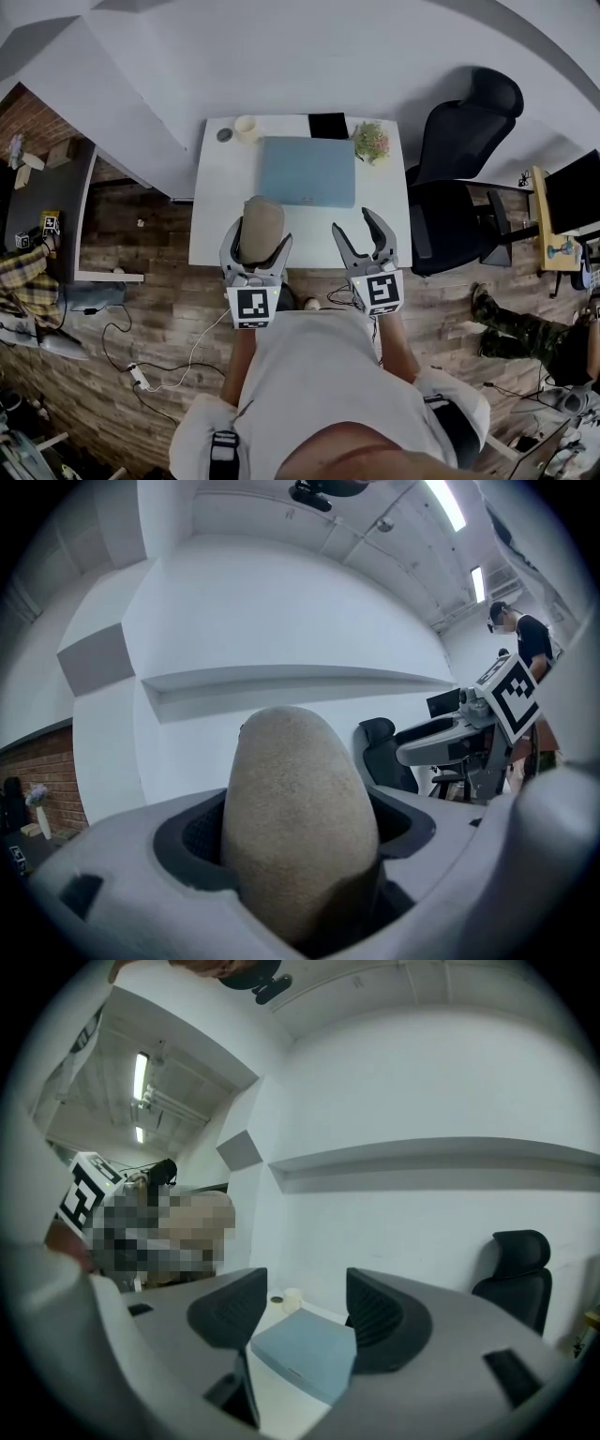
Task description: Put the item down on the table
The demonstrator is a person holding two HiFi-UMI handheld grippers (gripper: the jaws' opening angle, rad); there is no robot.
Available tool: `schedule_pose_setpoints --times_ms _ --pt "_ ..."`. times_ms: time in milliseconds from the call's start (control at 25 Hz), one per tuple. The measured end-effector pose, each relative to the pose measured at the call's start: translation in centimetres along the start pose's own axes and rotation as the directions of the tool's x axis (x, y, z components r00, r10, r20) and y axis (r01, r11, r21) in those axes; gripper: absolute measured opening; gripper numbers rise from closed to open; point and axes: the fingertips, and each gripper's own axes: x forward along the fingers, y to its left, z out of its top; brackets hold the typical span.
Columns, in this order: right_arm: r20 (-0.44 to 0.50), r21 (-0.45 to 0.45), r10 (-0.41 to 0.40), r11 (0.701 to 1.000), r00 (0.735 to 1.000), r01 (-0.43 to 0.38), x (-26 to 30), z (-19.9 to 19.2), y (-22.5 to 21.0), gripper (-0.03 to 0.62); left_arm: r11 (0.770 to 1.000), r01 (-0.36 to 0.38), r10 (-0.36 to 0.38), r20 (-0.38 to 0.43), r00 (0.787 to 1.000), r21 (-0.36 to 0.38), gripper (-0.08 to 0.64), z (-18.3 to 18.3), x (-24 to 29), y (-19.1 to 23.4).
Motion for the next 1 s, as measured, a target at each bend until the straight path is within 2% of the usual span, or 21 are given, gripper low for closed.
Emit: schedule_pose_setpoints --times_ms 600,840,1000 --pt "-0.007 -0.012 -0.030 0.999 1.000 0.030 8.7 1.2 0.5 0.265 0.999 0.040 -0.040 0.020 0.999 -0.009 0.413 -1.1 5.6 7.3" --pt "-0.051 -0.026 -0.062 0.998 0.997 0.061 11.8 1.1 1.0 0.264 0.998 0.053 -0.053 0.023 0.998 -0.027 0.413 -2.0 7.1 10.5" --pt "-0.064 -0.025 -0.047 0.999 0.997 0.045 14.4 1.4 2.4 0.262 0.997 0.060 -0.059 0.016 0.998 -0.042 0.413 -3.1 7.9 12.8"
